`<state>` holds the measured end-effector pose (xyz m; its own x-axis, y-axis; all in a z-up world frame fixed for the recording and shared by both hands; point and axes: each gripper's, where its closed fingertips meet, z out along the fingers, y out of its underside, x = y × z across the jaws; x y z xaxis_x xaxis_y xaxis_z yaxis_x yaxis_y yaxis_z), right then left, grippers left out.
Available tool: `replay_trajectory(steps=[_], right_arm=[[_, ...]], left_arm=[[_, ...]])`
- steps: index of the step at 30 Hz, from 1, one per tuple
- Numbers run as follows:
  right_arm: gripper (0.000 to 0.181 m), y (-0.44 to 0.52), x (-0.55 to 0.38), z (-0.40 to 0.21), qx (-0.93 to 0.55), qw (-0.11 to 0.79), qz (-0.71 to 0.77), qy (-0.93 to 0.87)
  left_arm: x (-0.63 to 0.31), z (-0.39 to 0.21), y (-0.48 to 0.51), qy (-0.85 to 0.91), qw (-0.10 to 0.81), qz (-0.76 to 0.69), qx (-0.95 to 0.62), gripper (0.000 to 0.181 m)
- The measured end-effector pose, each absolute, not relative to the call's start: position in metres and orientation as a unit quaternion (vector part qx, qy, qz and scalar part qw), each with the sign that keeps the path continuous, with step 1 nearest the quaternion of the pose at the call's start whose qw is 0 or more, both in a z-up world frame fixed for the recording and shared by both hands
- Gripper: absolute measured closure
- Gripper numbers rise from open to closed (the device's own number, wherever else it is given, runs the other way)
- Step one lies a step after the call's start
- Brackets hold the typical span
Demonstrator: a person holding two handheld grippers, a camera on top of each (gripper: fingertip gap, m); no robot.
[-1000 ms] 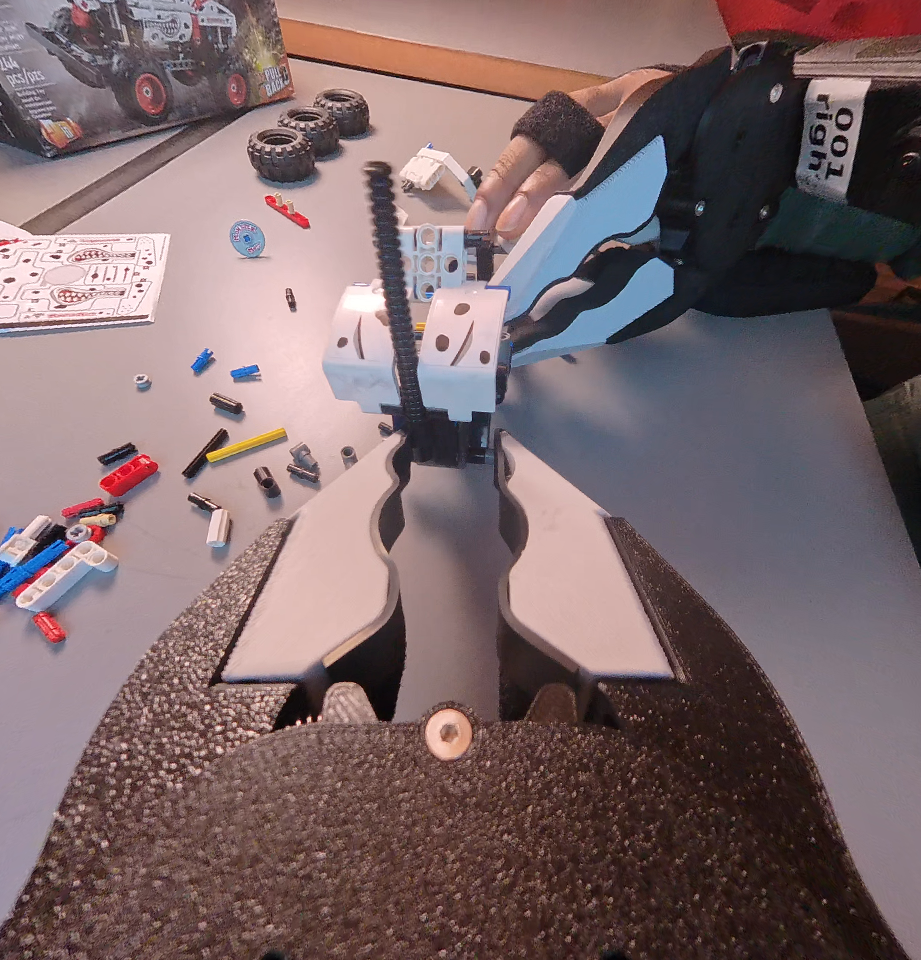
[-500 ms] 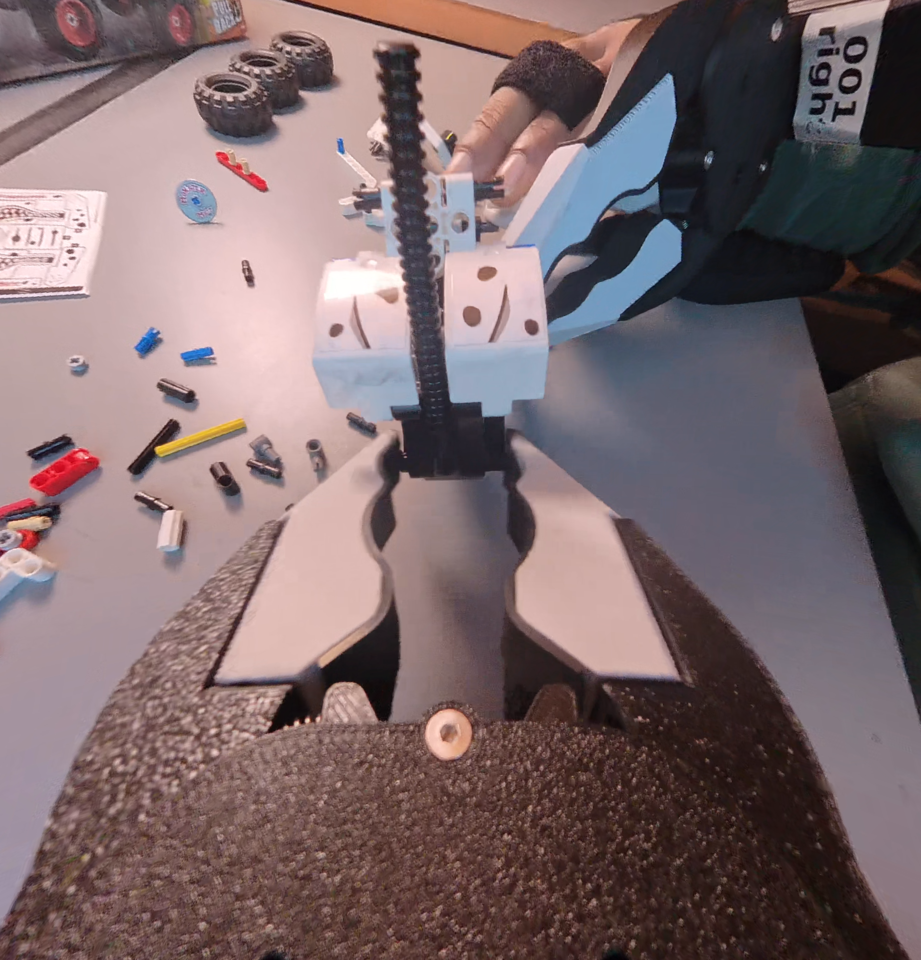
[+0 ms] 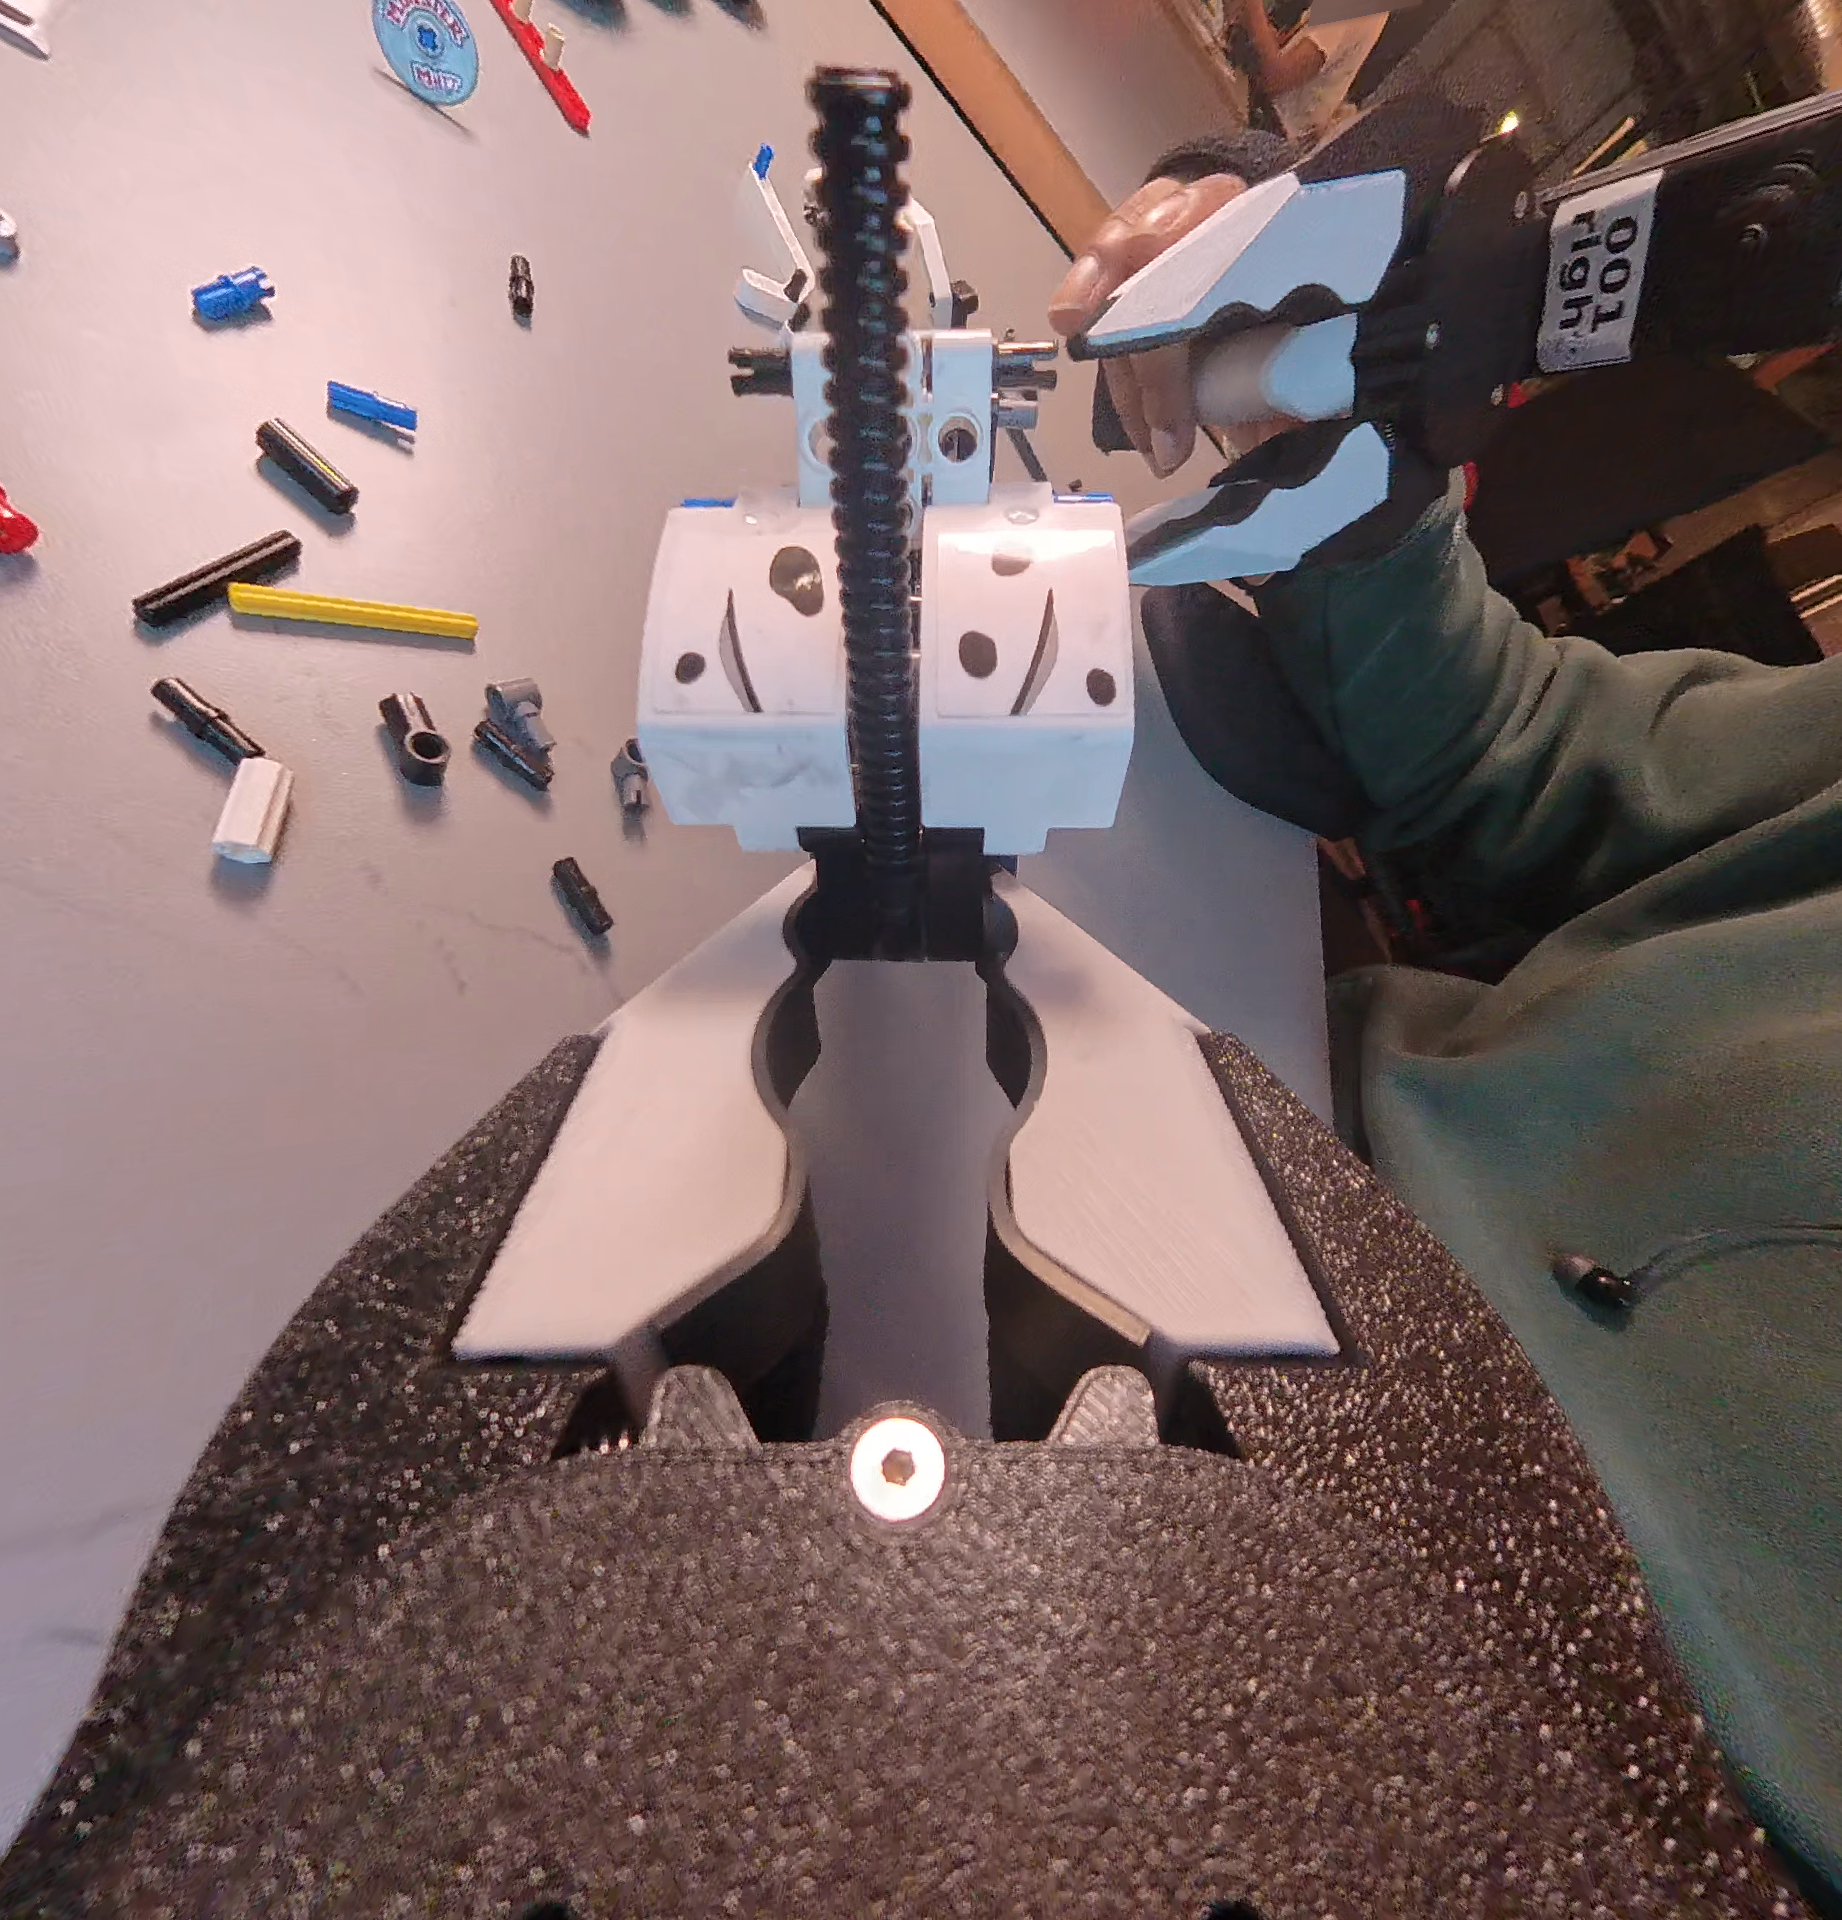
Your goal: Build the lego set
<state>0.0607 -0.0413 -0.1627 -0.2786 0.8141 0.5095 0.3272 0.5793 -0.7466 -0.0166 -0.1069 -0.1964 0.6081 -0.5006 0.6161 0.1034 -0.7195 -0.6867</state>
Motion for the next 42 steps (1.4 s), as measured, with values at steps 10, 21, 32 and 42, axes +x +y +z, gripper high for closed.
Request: replay_trajectory(steps=[10, 21, 32, 42], right_arm=[[0.143, -0.038, 0.053, -0.183, -0.384, 0.456, 0.243, -0.765], [0.134, -0.037, 0.045, -0.189, -0.384, 0.465, 0.220, -0.767], [0.146, -0.037, 0.045, -0.195, -0.339, 0.472, 0.172, -0.796], [0.147, -0.037, 0.048, -0.197, -0.341, 0.473, 0.167, -0.795]], left_arm=[[-0.021, -0.198, -0.104, 0.089, 0.323, -0.472, -0.816, 0.154], [-0.022, -0.198, -0.104, 0.081, 0.314, -0.486, -0.812, 0.154], [-0.021, -0.199, -0.106, 0.097, 0.311, -0.480, -0.815, 0.154], [-0.020, -0.199, -0.108, 0.109, 0.317, -0.468, -0.818, 0.154]])
